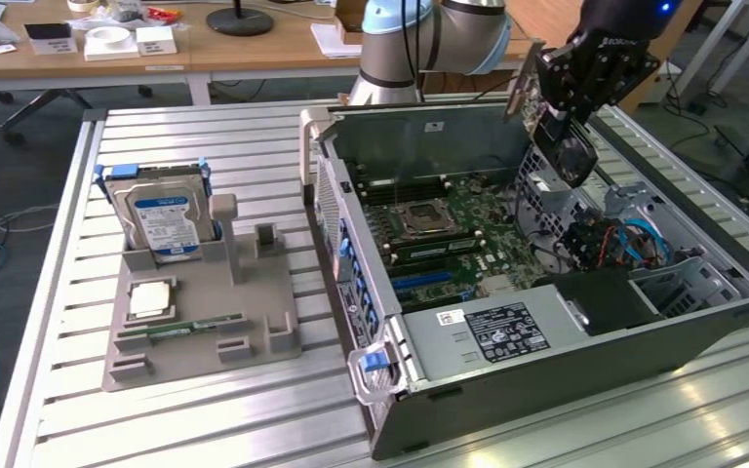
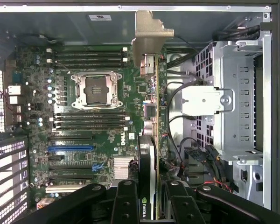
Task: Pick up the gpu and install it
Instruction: 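Insert the gpu into the slot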
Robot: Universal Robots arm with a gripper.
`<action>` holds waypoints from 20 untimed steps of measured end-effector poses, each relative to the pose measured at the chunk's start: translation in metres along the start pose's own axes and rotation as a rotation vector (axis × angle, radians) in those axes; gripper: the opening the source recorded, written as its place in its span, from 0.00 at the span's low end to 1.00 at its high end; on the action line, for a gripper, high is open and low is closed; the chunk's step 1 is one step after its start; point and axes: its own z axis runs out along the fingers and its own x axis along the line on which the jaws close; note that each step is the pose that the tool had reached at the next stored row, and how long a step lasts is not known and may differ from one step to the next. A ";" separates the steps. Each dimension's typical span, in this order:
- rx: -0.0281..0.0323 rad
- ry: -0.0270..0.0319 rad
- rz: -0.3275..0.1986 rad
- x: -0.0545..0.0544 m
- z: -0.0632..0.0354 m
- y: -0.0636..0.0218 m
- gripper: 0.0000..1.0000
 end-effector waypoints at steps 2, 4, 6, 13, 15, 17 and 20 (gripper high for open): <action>-0.0001 0.0004 -0.005 0.000 0.0000 0.0000 0.27; -0.0002 0.0006 -0.011 0.000 0.0000 0.0000 0.27; -0.0003 0.0010 -0.016 0.000 0.0000 0.0000 0.27; -0.0012 0.0032 -0.058 0.000 0.0000 0.0000 0.27; -0.0015 0.0040 -0.072 0.000 0.0000 0.0000 0.27; -0.0018 0.0048 -0.086 0.000 0.0000 0.0000 0.27; -0.0022 0.0059 -0.106 0.000 0.0000 0.0000 0.27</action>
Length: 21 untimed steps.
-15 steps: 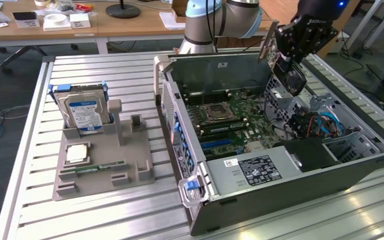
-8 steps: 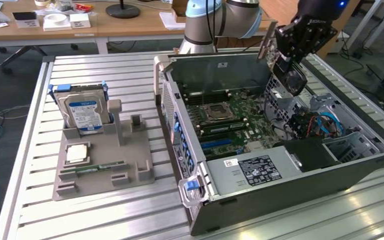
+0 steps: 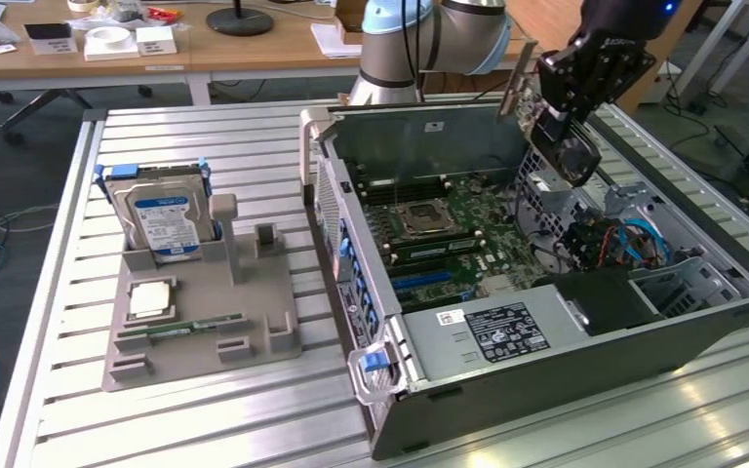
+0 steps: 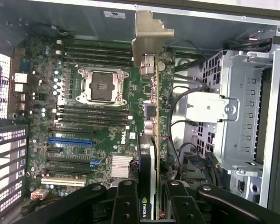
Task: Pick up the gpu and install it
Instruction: 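Insert the gpu into the slot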
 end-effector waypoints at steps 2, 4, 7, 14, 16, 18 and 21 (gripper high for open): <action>-0.0004 0.0008 -0.014 0.000 0.0000 0.0000 0.27; -0.0006 0.0016 -0.028 0.000 0.0000 0.0000 0.27; -0.0011 0.0027 -0.048 0.000 0.0000 0.0000 0.27; -0.0021 0.0054 -0.096 0.000 0.0001 0.0000 0.27; -0.0023 0.0062 -0.111 0.000 0.0001 0.0000 0.27; -0.0026 0.0070 -0.125 0.000 0.0001 0.0001 0.27; -0.0031 0.0081 -0.146 0.000 0.0002 0.0001 0.27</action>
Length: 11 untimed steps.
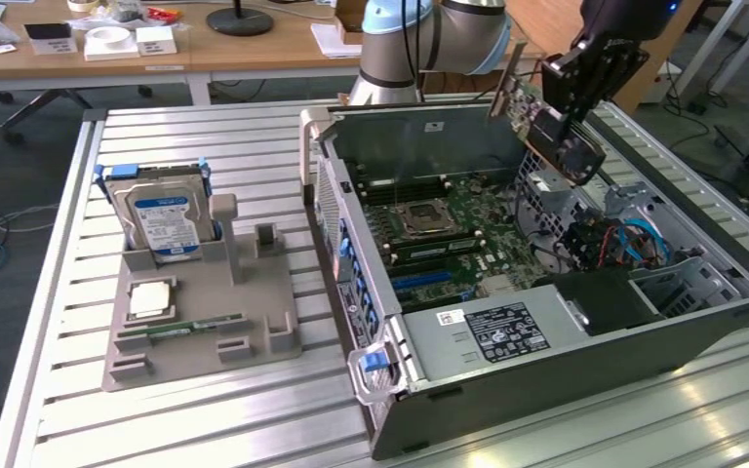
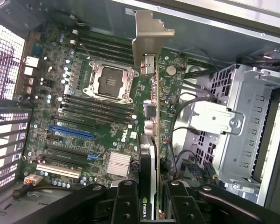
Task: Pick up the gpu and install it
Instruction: 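Insert the gpu into the slot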
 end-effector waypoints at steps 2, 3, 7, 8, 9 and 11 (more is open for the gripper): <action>-0.0003 0.0008 -0.015 0.000 0.0000 0.0000 0.27; -0.0005 0.0011 -0.021 0.000 0.0001 0.0000 0.27; -0.0010 0.0026 -0.049 0.000 0.0001 0.0001 0.27; -0.0012 0.0030 -0.055 0.000 0.0001 0.0002 0.27; -0.0013 0.0034 -0.062 0.000 0.0001 0.0002 0.27; -0.0017 0.0041 -0.075 0.000 0.0002 0.0002 0.27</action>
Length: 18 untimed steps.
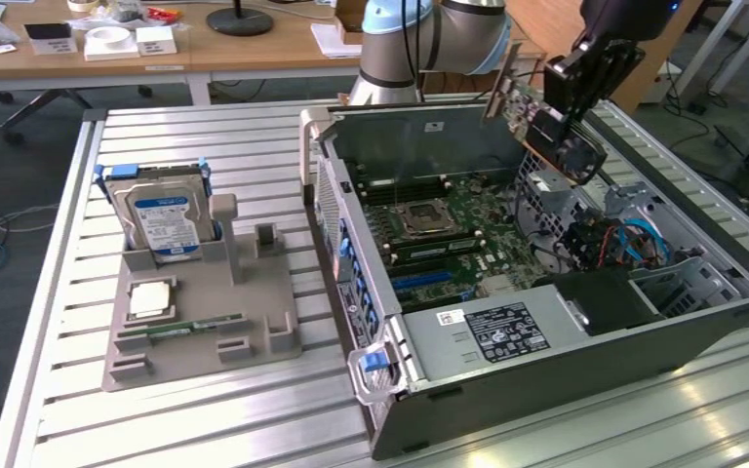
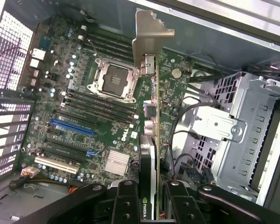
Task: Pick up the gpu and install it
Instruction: 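Insert the gpu into the slot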
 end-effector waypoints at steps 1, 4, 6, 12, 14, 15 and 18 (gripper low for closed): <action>0.0000 0.0003 -0.005 0.000 0.0000 0.0000 0.27; -0.0002 0.0005 -0.010 0.000 0.0000 0.0000 0.27; -0.0002 0.0005 -0.011 0.000 0.0000 0.0000 0.27; -0.0003 0.0007 -0.013 0.000 0.0000 0.0000 0.27; -0.0003 0.0008 -0.014 0.000 0.0000 0.0000 0.27; -0.0003 0.0008 -0.015 0.000 0.0000 0.0000 0.27; -0.0004 0.0012 -0.021 0.000 0.0000 0.0000 0.27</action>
